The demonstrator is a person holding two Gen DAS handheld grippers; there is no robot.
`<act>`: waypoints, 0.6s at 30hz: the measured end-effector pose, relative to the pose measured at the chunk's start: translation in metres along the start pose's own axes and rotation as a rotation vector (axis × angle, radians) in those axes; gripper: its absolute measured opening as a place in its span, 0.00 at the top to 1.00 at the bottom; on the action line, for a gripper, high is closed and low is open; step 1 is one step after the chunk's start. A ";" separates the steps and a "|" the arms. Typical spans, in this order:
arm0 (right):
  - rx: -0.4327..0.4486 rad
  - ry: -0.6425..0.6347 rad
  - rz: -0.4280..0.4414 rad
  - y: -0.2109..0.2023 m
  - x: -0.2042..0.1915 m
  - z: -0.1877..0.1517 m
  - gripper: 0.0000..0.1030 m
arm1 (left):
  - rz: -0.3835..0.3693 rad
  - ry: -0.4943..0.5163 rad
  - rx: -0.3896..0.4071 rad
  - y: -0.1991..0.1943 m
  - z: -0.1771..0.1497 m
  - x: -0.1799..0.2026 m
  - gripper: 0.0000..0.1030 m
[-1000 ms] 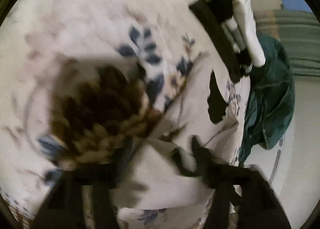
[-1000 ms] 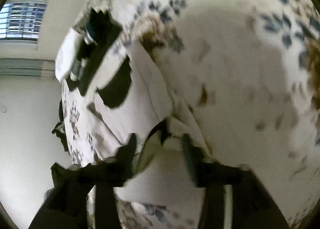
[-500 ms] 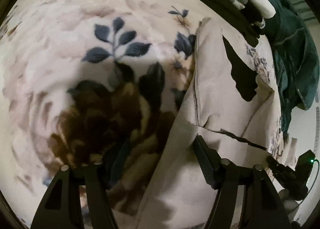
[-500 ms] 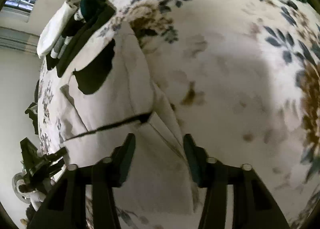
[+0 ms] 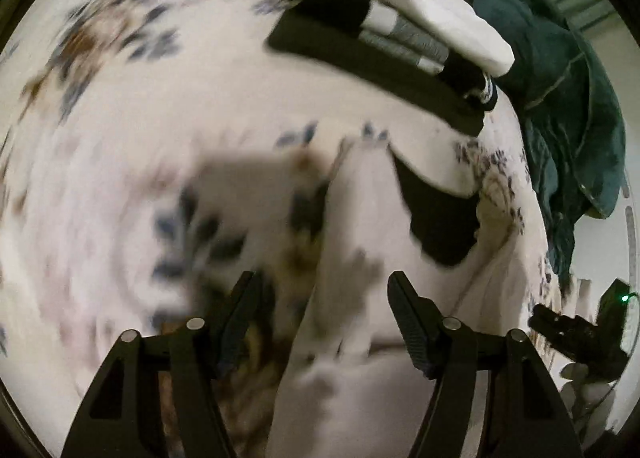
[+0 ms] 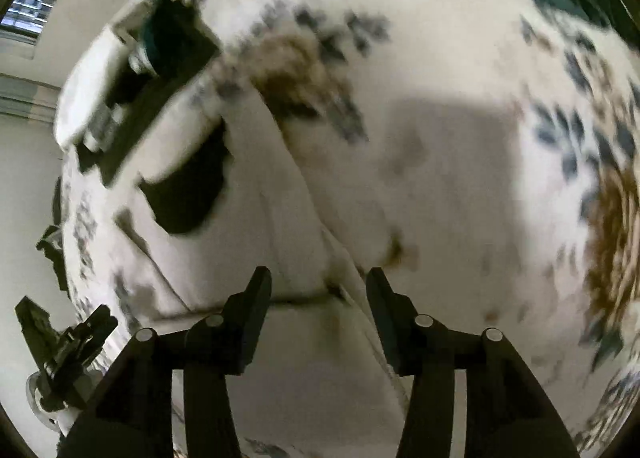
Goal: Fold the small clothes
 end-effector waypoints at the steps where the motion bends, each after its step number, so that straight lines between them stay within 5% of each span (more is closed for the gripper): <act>1: 0.005 -0.011 -0.007 0.001 -0.010 0.008 0.50 | 0.009 0.018 -0.005 0.007 0.011 0.003 0.33; 6: 0.054 -0.121 -0.068 0.032 -0.060 0.062 0.41 | 0.063 0.153 -0.100 0.064 0.064 0.016 0.33; 11: -0.009 -0.171 -0.118 0.083 -0.084 0.095 0.41 | 0.085 0.236 -0.180 0.104 0.090 0.025 0.34; 12: -0.026 -0.176 -0.119 0.091 -0.088 0.097 0.41 | 0.086 0.265 -0.173 0.106 0.092 0.028 0.46; 13: -0.037 -0.187 -0.131 0.099 -0.093 0.100 0.45 | 0.085 0.303 -0.165 0.108 0.092 0.032 0.63; 14: -0.040 -0.210 -0.148 0.105 -0.097 0.102 0.53 | 0.103 0.332 -0.176 0.110 0.091 0.033 0.98; 15: -0.034 -0.232 -0.163 0.107 -0.101 0.103 0.79 | 0.103 0.355 -0.187 0.110 0.089 0.036 0.97; 16: -0.026 -0.256 -0.182 0.109 -0.105 0.103 0.91 | 0.084 0.373 -0.173 0.108 0.087 0.041 0.97; 18: -0.009 -0.285 -0.172 0.108 -0.114 0.102 0.94 | 0.090 0.401 -0.147 0.101 0.085 0.046 0.98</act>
Point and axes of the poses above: each gripper's, at about its wrist camera, not at the fingertips, and y roughly the way its jaws point, x to its right, z to its top, the point moved 8 cm from there along y, roughly the way its jaws point, and after that the axes turned 13 degrees about y, right-handed, at the moved point
